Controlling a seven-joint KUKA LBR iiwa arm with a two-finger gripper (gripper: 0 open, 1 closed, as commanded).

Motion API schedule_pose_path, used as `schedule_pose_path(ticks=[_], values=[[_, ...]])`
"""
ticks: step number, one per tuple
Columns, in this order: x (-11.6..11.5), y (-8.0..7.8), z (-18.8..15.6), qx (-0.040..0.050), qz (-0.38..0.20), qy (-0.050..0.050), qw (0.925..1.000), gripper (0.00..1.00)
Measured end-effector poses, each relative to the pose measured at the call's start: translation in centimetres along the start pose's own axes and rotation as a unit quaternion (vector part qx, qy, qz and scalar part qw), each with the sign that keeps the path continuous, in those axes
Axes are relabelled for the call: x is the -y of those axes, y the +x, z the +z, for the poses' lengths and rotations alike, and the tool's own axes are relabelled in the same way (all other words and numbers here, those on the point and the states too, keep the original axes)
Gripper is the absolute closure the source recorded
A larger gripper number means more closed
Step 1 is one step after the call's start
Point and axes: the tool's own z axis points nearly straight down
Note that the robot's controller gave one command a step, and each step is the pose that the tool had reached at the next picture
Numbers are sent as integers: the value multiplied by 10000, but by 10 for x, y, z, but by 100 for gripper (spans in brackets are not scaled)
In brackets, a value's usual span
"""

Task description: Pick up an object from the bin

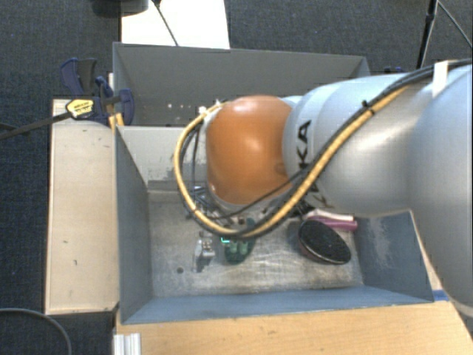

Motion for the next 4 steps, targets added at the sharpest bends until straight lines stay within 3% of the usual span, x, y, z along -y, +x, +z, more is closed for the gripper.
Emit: schedule_pose_path(ticks=[1,2,4], values=[[83,-16,114,54,-2095,-7,9778,0],[126,-45,112,81,-1617,-17,9868,0],[125,-47,110,69,-1519,-9,9884,0]])
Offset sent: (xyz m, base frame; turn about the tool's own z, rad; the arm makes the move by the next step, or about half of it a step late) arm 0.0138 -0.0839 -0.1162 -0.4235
